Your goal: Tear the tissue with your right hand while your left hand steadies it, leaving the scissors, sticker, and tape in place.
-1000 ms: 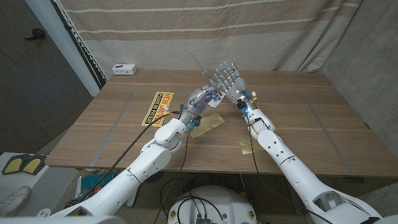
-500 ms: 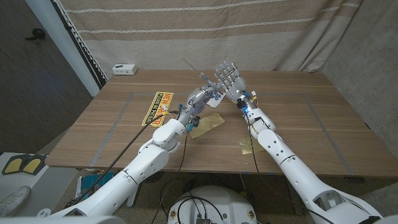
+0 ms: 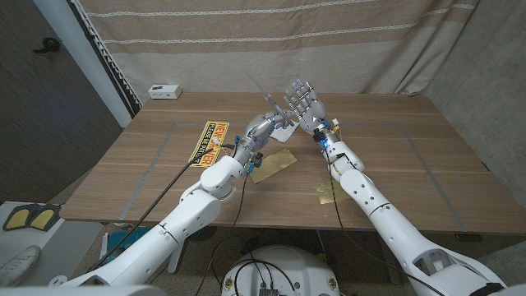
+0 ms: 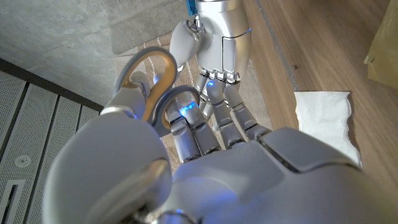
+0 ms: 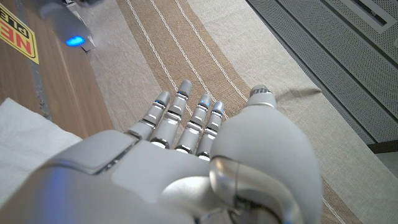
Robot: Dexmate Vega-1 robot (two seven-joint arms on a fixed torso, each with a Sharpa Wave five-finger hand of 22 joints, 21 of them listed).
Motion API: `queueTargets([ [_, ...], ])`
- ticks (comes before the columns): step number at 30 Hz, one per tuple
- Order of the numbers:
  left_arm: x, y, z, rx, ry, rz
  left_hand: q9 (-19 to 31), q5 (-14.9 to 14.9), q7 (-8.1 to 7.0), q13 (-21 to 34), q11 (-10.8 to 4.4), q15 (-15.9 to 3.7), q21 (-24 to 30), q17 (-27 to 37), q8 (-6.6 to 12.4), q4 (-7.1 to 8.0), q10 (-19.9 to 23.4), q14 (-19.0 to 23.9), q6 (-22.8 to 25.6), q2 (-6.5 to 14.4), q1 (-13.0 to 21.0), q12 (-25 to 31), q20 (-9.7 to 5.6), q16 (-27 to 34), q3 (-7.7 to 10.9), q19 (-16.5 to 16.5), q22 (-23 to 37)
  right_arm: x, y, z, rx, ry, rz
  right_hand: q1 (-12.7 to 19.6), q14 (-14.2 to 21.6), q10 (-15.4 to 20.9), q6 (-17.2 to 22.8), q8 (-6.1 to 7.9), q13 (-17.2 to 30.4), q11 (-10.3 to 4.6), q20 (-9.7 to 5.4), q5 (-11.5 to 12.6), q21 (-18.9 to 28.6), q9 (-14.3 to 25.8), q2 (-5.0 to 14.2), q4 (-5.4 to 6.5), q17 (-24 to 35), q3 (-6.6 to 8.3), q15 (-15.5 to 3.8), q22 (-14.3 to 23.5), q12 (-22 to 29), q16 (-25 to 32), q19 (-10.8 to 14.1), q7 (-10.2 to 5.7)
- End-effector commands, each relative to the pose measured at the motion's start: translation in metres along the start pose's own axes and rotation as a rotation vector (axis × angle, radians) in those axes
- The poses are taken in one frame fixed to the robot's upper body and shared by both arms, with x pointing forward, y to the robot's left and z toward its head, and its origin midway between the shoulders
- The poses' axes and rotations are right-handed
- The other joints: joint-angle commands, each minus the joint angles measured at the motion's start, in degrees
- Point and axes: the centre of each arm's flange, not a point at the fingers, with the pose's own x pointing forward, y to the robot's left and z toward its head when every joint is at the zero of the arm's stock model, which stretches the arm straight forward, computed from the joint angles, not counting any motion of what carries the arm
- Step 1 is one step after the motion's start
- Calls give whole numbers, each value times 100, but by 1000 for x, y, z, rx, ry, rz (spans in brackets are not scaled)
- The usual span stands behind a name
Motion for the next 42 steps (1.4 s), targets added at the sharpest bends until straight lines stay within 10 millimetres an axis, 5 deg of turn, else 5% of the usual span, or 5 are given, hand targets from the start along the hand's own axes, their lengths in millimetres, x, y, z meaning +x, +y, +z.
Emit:
queueTargets([
  [1, 1, 1, 5, 61, 16, -20, 27, 46, -119, -113, -9, -949, -78, -55, 58, 56, -985, -343, 591, 66, -64, -91, -326, -353, 238, -178, -123, 2, 2, 1, -9, -7, 6, -55, -42, -9, 42, 34, 2, -49, -179, 33, -21, 11, 11, -17, -11, -45, -790, 10, 40, 27, -9, -70],
  [3, 2, 2, 5, 64, 26, -38, 0, 40, -168, -585, -31, -933, -123, -117, 90, 43, -2013, -696, 606, 73, -74, -778, -340, -585, 277, -346, -203, 2, 2, 2, -11, -8, 5, -58, -43, -10, 51, 38, 1, -53, -174, 37, -23, 10, 13, -18, -18, -46, -770, 10, 41, 27, -8, -70],
  [6, 2, 2, 4, 59, 25, -34, -41, 40, -170, -666, -28, -912, -155, -91, 126, 69, -2525, -958, 605, 102, -129, -1115, -333, -728, 315, -405, -297, 2, 2, 2, -12, -8, 4, -66, -42, -13, 67, 44, -2, -58, -175, 44, -26, 7, 17, -18, -27, -49, -766, 11, 43, 30, -5, -87],
  [27, 1, -2, 5, 82, 23, -44, -229, -15, -28, -383, -14, -773, -285, -9, 233, -5, -3753, -1679, 667, 185, -109, -1615, -261, -812, 362, -646, -557, -1, 3, 6, -20, -16, 7, -97, -141, -27, 130, 59, -19, -70, -148, 81, -60, -13, 58, -24, -89, -56, -769, 15, 52, 5, -18, -121],
  [42, -7, -5, 8, 140, -1, 26, -479, -74, 41, 3, -23, -635, -318, 205, 275, -50, -3724, -1940, 760, 197, -26, -1196, -229, -247, 184, -832, -652, -6, 4, 11, -40, -18, 11, -95, -250, -51, 164, 62, -32, -75, -113, 114, -97, -29, 83, -48, -139, -57, -755, 17, 52, -17, -54, -169],
])
